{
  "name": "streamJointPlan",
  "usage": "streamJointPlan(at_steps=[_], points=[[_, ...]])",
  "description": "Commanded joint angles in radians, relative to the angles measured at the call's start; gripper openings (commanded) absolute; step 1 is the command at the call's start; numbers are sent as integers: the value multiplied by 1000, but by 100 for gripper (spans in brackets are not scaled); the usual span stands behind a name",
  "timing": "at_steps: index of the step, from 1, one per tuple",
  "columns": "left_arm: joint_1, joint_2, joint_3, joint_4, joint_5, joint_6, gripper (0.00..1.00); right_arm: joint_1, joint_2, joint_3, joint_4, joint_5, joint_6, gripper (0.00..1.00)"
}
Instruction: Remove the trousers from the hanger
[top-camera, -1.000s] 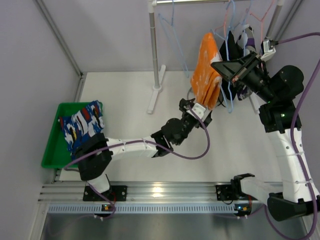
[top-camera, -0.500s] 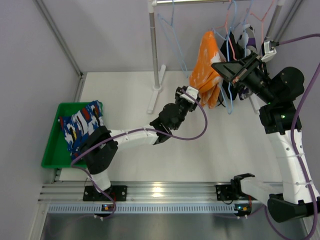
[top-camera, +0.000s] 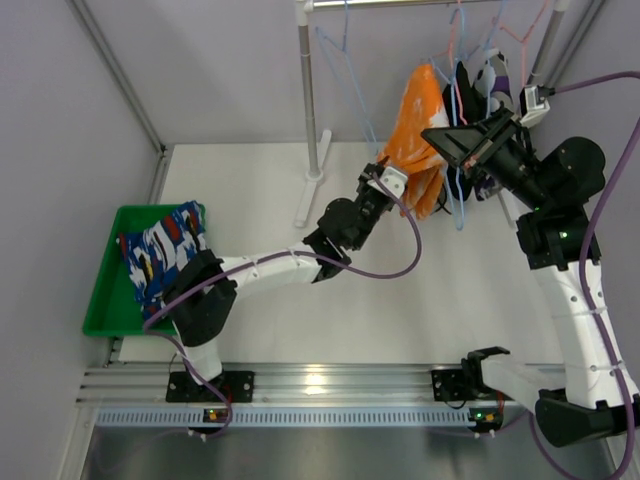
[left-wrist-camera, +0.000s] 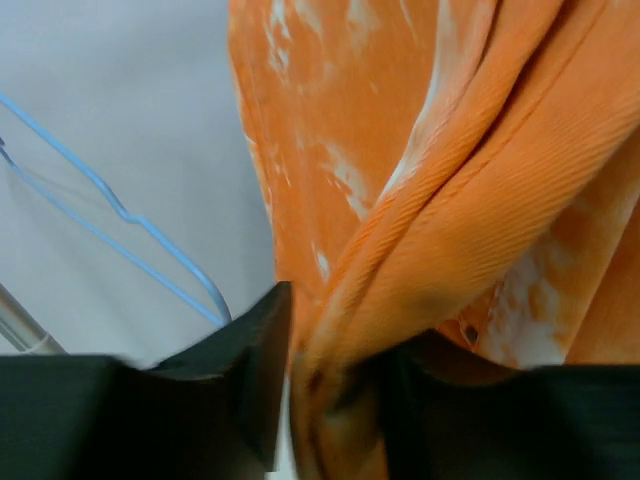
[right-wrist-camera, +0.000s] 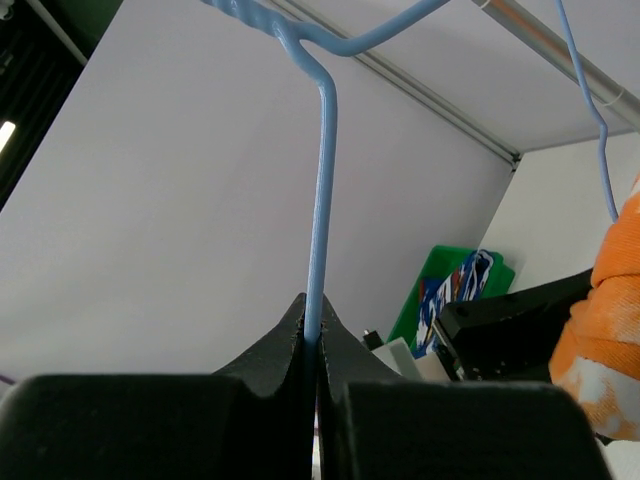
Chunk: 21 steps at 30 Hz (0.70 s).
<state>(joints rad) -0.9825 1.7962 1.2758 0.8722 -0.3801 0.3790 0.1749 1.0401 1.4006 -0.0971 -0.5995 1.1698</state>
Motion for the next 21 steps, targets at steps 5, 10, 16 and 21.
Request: streamJointPlan(at_steps=[5,10,16,21], points=[[-1,-76,119,88,66,32,19,15,-78,-2,194,-11,-44,0],[-7,-178,117,-34,141,1,0,15,-104,-41,188,0,-56,0],[-33,-215,51,-74,219,54,4,14,-83,1,211,15,-41,0],[-53,-172,31,-73,199,87,11,14,-42,72,198,21,-30,0]])
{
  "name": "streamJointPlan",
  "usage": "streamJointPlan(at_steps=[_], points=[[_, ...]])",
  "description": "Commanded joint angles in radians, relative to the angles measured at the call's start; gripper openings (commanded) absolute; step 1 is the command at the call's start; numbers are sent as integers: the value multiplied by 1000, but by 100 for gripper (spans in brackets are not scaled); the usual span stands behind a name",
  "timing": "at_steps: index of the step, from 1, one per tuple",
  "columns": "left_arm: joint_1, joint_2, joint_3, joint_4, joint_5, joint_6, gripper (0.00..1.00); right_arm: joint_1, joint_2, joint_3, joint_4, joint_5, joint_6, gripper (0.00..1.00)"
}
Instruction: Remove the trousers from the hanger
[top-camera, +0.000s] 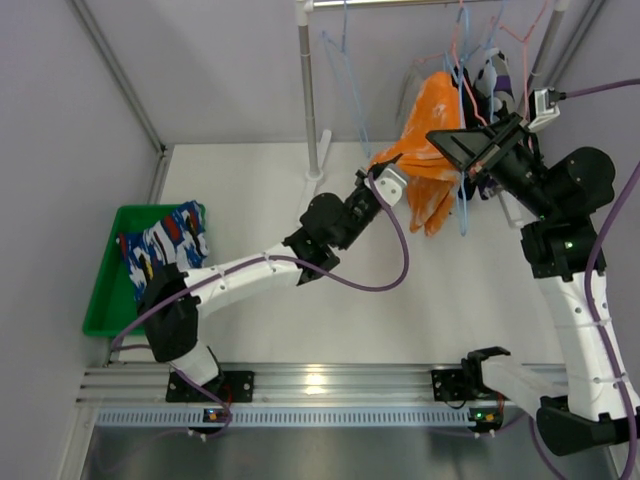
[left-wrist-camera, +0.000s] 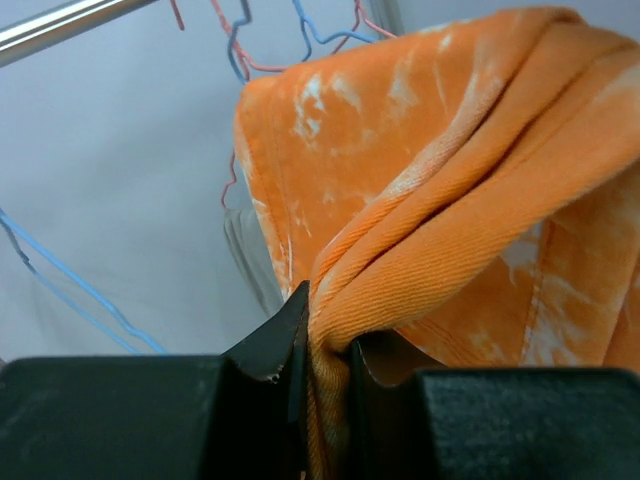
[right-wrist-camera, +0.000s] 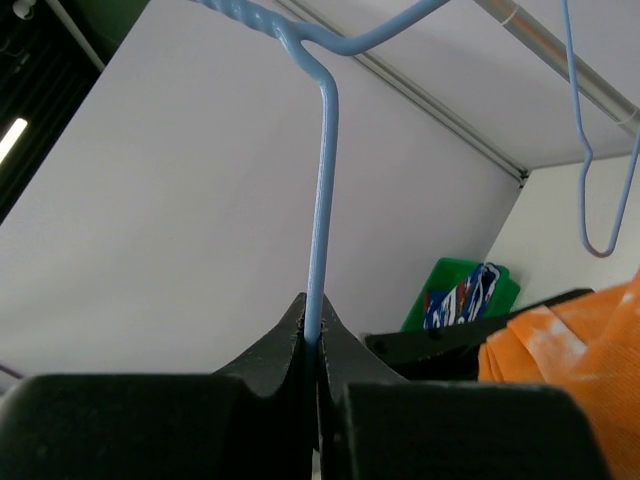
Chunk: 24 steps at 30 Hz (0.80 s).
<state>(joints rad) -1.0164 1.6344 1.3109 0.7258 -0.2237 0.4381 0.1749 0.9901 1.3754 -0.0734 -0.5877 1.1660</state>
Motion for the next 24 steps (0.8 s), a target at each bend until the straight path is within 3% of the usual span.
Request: streamJointPlan(at_steps=[1,6,11,17,24], points=[[-21,16,7,73,37,37,11,15,15,106,173,11,-23,0],[-22,102,66,93,-35,63,12,18,41,152,170,12,-28,0],[-28,120,100,133,-32,57,30,31,50,151,161,19,-37,0],[-74,130,96,277,-20,131,44,43,56,145,161,29,-39,0],[-97,156,123,316,-40,166,45,46,58,152,156,28,-39,0]])
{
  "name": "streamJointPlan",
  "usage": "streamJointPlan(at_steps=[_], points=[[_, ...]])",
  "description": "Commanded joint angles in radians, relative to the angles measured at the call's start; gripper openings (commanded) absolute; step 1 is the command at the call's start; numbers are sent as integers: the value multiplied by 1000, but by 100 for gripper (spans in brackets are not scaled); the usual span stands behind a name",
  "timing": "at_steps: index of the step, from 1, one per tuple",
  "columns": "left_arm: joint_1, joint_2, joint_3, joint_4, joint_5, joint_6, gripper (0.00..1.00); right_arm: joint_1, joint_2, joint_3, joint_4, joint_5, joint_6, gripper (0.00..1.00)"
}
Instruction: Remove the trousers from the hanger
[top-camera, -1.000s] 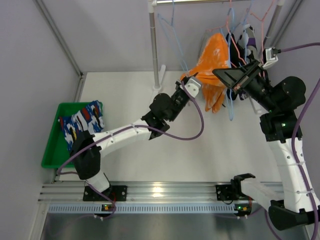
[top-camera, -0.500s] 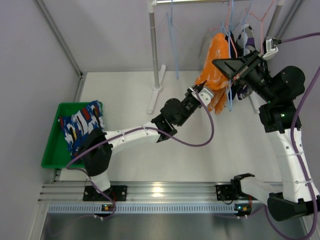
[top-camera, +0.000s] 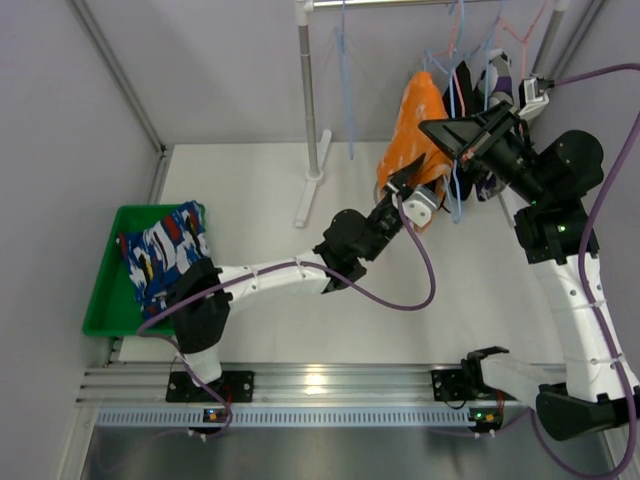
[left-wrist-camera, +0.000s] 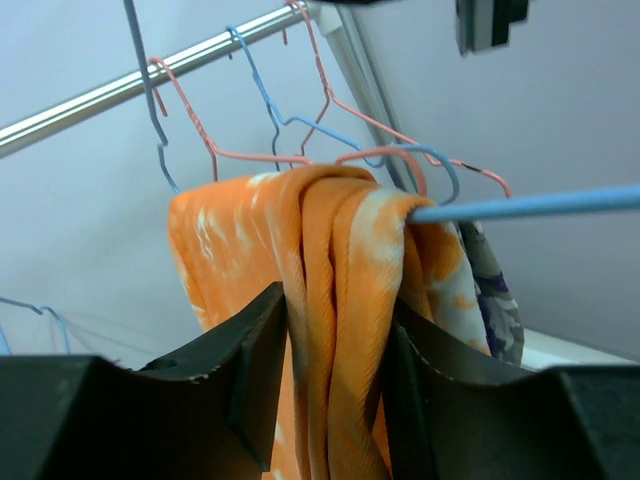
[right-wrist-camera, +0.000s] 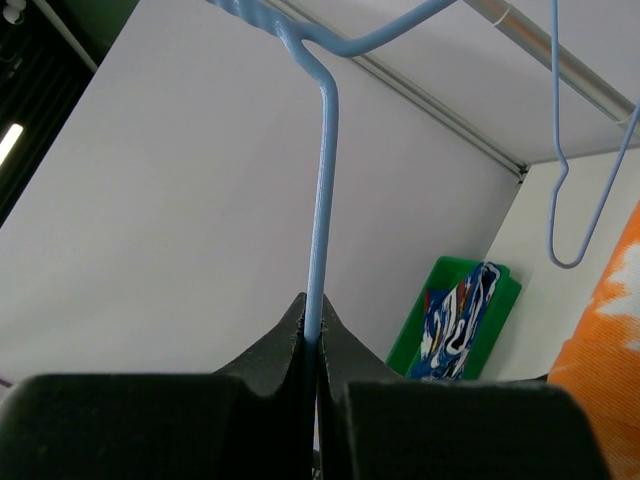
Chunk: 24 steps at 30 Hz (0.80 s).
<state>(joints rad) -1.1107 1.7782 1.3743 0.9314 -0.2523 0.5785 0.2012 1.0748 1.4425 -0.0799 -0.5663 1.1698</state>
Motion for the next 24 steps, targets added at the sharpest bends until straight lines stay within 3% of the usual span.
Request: streamJointPlan(at_steps=[1,3,6,7,8,10,24], points=[[-1,19,72,106,-24,27,43,23,-29,84,163,6,-45,0],[-1,42,120,98,-60,38,42,29,-30,81,161,5,-47,0],[-1,59,164,92,-74,46,29,32,-33,73,161,3,-48,0],[-1,61,170,87,-74,47,23,32,-35,72,160,3,-48,0],[-1,63,177,81,-71,47,11,32,-35,65,160,3,-55,0],[-1,53,193,55,-76,43,2,32,-41,58,151,11,-68,0],[-5,-253,98,-92,50,29,0,-42,-101,-103,37,160,-194,0]])
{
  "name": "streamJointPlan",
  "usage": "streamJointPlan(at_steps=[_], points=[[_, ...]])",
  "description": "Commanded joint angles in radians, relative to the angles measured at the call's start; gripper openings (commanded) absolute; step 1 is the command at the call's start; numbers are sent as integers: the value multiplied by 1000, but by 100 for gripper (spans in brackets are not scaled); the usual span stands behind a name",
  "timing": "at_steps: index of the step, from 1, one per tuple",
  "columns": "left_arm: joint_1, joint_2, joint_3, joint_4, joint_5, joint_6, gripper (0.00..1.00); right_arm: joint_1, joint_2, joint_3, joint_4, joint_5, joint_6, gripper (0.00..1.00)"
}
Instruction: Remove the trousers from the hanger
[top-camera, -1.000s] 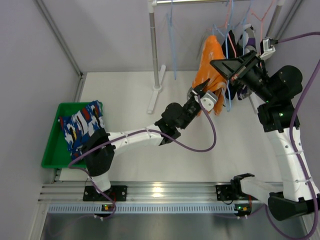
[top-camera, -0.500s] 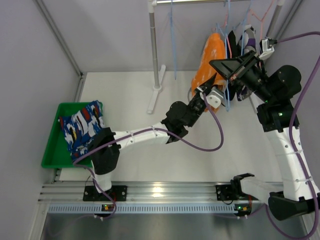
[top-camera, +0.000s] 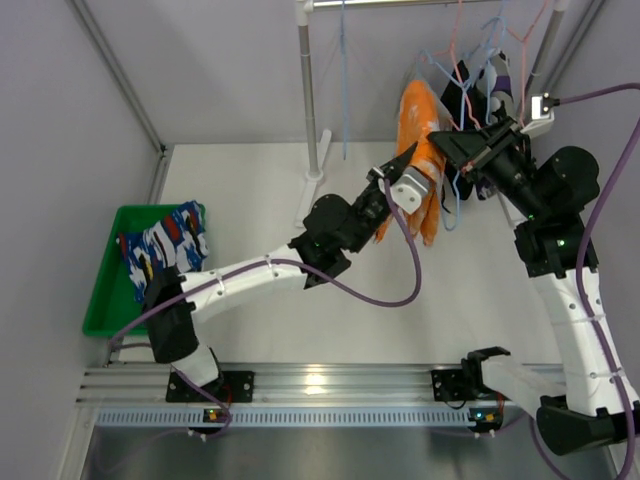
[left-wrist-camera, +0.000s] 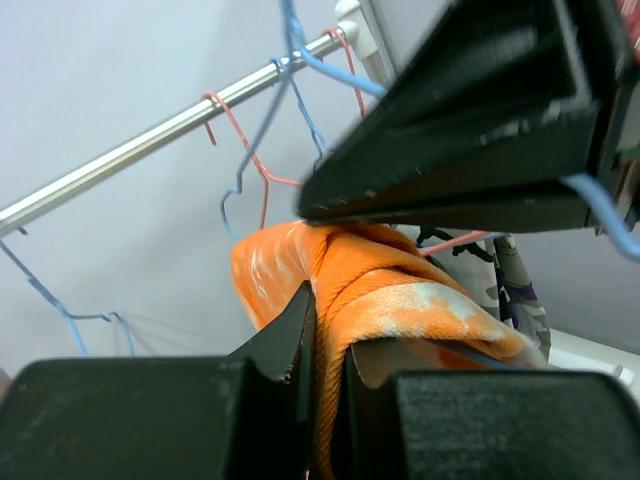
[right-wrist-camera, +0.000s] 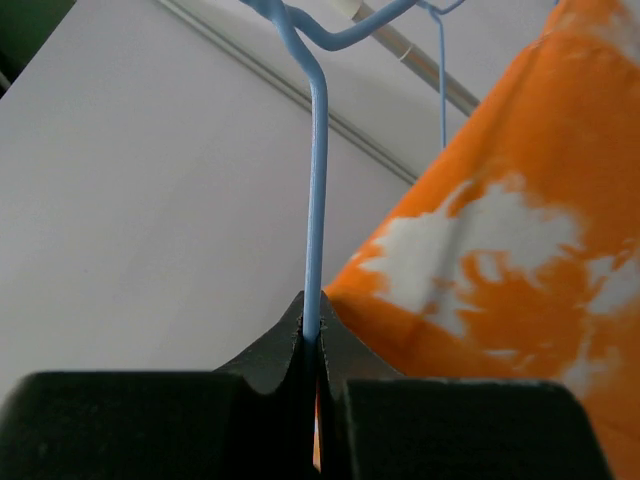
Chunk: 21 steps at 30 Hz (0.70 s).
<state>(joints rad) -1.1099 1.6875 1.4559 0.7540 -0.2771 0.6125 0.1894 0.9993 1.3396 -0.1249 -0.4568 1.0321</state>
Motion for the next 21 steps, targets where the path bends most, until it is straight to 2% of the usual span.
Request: streamJointPlan(at_steps=[1,8,11,12,16,21], points=[[-5,-178,14,78,81,-5,0,-51,-24,-2,88,50,-52,0],[-5,-236,69,51,102,15,0,-87,-11,-48,65,60,-78,0],[-7,-207,229,-48,58,-37,0,-87,-14,-78,44,64,-106,0],[-7,-184,326,-76,49,-69,0,-88,-14,-85,41,64,-112,0],[-7,-141,519,-165,33,-123,0,-85,-17,-106,24,60,-154,0],[-7,-89,699,-206,16,-56,0,-82,-43,-148,18,58,-237,0]])
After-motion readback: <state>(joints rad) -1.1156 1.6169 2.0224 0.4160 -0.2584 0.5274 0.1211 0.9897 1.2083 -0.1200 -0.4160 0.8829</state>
